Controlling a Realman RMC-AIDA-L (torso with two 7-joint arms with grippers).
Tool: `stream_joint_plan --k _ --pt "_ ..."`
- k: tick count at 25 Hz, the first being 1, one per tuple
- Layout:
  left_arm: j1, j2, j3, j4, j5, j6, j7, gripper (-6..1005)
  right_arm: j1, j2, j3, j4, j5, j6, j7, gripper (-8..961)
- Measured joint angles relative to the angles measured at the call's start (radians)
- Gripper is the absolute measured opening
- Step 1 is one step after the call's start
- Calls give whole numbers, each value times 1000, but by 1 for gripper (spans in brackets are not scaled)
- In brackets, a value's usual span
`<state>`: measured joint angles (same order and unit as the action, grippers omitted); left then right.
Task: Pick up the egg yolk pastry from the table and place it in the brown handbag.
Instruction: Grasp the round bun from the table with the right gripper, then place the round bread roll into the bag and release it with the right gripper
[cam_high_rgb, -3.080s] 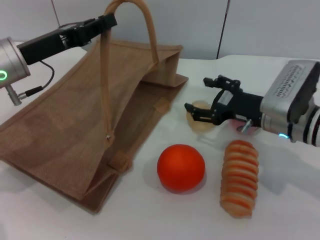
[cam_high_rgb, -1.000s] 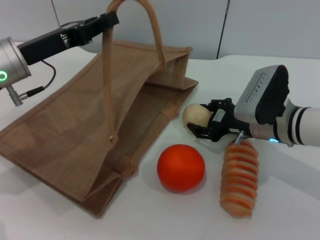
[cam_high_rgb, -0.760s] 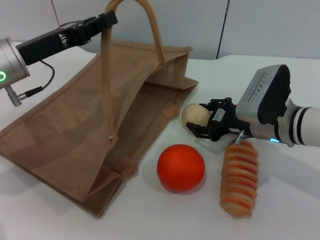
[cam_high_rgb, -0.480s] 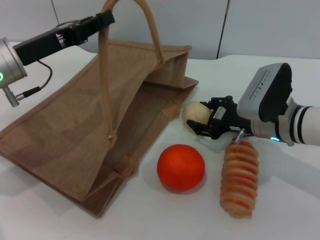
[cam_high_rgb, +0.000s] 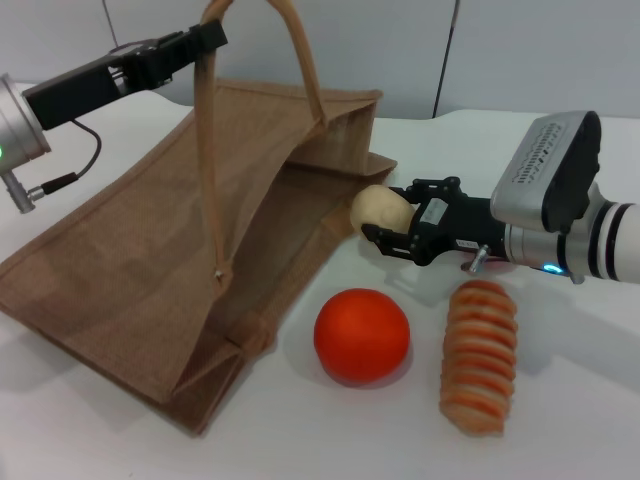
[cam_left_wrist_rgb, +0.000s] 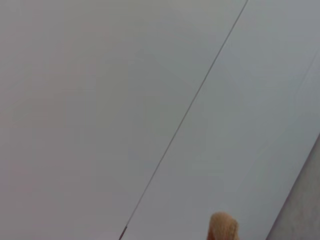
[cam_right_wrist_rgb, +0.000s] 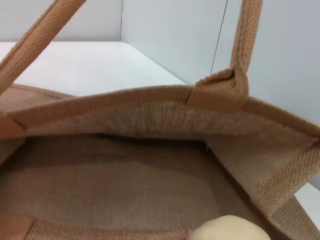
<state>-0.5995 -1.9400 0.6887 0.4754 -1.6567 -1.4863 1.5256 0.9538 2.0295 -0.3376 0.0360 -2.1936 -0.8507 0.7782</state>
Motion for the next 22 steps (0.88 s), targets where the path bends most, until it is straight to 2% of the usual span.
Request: stream_joint_plan --k 2,10,17,22 --pt "0 2 0 0 0 -4 -2 219 0 0 7 0 0 -9 0 595" --pt "-27 4 1 2 0 -48 -2 227 13 -2 2 -26 -10 -188 -2 590" --pt "-61 -1 3 1 0 -119 -5 234 76 6 -9 14 -56 -183 -4 587" --pt "-84 -5 2 1 -1 -197 -27 239 96 9 -7 33 -60 -151 -11 584"
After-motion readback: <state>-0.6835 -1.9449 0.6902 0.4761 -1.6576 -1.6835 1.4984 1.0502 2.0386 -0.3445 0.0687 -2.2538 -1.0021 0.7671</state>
